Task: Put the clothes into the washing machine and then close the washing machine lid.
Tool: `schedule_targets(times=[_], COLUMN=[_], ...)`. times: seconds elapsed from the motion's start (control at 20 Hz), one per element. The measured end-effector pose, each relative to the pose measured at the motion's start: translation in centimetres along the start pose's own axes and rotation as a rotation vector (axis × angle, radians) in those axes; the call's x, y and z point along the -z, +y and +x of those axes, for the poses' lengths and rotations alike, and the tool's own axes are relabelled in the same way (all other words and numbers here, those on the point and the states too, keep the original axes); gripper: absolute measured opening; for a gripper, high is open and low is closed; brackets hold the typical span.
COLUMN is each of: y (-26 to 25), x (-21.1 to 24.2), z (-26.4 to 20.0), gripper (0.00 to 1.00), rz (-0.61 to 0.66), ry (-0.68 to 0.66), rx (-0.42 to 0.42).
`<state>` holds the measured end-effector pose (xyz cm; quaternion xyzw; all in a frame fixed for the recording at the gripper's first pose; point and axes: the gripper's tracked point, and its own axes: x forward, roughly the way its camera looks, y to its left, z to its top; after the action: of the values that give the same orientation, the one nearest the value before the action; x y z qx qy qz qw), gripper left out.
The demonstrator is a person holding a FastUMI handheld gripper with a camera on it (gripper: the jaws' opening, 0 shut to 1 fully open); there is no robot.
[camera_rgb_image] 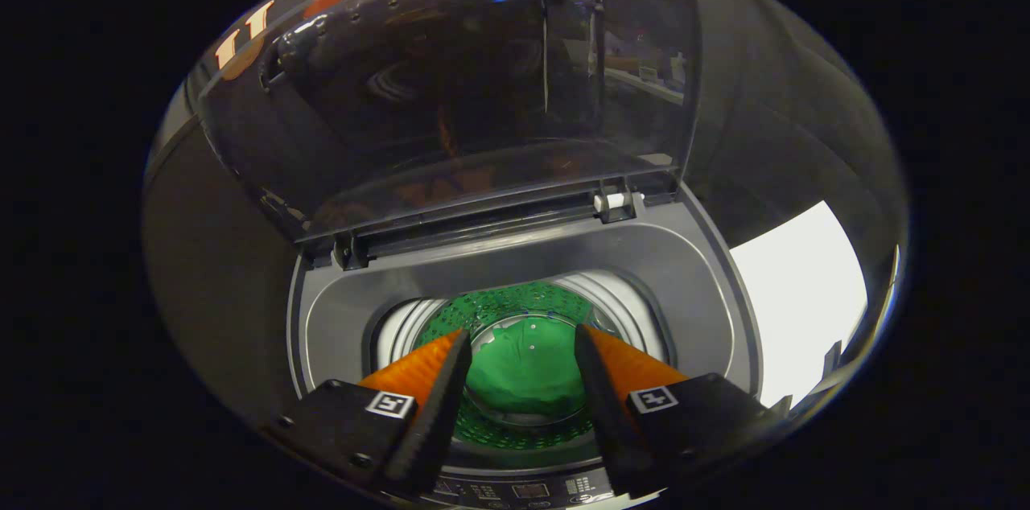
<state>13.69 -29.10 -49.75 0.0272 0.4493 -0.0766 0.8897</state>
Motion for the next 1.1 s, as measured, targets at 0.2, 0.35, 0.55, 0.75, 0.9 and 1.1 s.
schedule_targets(times=[0.2,0.35,0.55,0.75,0.9,1.1], y=[0.0,0.5,0.7,0.6,0.9,1.4], x=[-2.6,-6.9,-14.6,-20.6,-23.2,-26.4], z=[-3.8,-8.4,-16.2,-24.3,-29.2,-34.1], gripper=[1.0,1.0,0.99,0.99,0.99,0.99], rz=[-0.035,-0.051,-0.055,-0.04,-0.018,-0.033], ry=[-0.067,-0.164,-0.364,-0.541,-0.623,-0.729], rx=[-0.012,-0.038,-0.06,-0.049,-0.066,-0.068])
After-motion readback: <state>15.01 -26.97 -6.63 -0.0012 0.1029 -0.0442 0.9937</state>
